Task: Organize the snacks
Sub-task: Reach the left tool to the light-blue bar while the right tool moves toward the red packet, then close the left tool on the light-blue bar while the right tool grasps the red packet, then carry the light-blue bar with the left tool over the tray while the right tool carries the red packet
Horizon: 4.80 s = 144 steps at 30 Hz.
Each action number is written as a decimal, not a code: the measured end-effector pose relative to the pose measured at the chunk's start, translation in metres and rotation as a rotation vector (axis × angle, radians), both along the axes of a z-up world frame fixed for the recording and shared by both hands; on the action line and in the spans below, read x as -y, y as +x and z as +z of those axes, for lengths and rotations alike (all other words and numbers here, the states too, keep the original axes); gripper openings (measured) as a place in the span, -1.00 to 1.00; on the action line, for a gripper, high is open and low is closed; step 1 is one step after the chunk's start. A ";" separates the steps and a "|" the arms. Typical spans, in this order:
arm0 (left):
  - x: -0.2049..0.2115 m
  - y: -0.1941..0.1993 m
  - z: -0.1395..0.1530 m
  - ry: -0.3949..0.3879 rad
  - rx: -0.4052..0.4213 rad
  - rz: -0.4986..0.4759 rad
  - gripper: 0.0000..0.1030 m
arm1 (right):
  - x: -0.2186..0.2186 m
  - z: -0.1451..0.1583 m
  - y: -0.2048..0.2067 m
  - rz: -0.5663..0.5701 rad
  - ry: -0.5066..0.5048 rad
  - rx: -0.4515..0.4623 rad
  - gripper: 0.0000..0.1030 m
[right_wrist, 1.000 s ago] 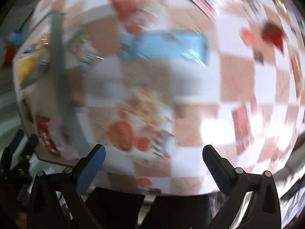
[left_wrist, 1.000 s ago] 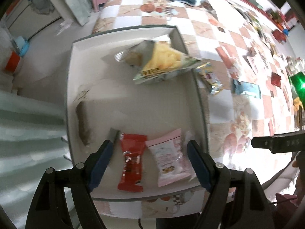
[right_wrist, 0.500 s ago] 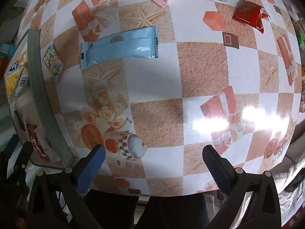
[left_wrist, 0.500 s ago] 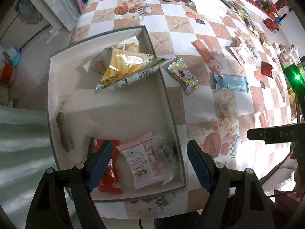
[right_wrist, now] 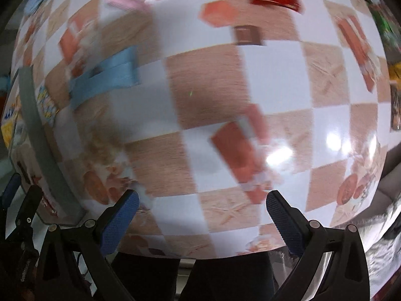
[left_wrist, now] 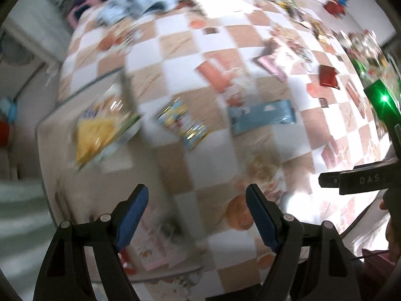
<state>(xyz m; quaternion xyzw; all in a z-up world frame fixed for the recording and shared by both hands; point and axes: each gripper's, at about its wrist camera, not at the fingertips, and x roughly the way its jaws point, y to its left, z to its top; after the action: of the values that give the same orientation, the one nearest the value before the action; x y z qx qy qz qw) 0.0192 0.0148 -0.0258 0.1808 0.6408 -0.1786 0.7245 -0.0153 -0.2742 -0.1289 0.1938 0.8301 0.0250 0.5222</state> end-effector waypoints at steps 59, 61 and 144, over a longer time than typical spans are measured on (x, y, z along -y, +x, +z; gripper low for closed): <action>0.118 -0.005 -0.071 0.108 0.045 -0.400 0.58 | 0.016 -0.039 -0.035 0.022 -0.008 -0.032 1.00; 0.126 -0.011 -0.074 0.143 0.114 -0.505 0.59 | 0.032 -0.035 -0.029 -0.054 0.004 -0.010 1.00; 0.083 -0.047 -0.085 0.077 -0.138 -0.179 -0.47 | 0.020 -0.028 -0.022 -0.161 -0.005 0.123 -0.44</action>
<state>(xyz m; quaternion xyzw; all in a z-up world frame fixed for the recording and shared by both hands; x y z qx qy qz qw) -0.0279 -0.0679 -0.1112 0.2525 0.6767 -0.2299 0.6523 -0.0373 -0.2938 -0.1574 0.2567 0.7781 -0.0075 0.5732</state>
